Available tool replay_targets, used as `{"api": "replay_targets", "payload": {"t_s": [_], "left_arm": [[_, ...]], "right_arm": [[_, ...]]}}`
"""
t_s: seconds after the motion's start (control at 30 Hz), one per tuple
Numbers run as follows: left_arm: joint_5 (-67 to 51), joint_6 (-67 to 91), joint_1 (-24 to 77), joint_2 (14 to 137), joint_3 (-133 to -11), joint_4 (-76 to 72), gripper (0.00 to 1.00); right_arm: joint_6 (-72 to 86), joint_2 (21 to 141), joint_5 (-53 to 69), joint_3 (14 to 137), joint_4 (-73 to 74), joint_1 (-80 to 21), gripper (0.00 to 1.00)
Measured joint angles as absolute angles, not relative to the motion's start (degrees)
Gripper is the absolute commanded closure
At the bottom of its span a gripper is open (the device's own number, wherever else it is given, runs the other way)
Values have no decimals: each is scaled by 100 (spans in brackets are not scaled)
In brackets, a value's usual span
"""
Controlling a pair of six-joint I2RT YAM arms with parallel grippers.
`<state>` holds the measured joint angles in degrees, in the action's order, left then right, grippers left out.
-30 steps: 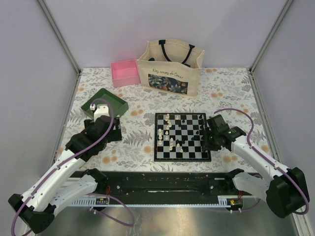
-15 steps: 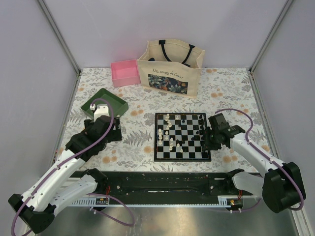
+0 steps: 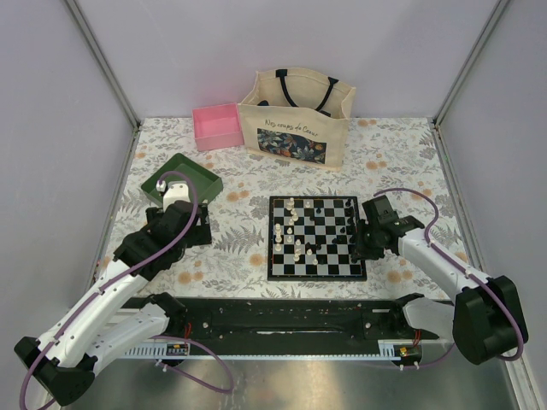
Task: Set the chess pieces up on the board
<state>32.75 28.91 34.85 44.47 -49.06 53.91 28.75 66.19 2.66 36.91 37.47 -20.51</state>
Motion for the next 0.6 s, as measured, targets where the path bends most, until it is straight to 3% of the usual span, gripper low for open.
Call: {"api": "replay_targets", "payload": {"t_s": [0.6], "left_arm": [[3273, 2891, 3485, 4449, -4906, 5391, 1]], "right_arm": [[2877, 6639, 246, 3691, 3708, -2008, 74]]}}
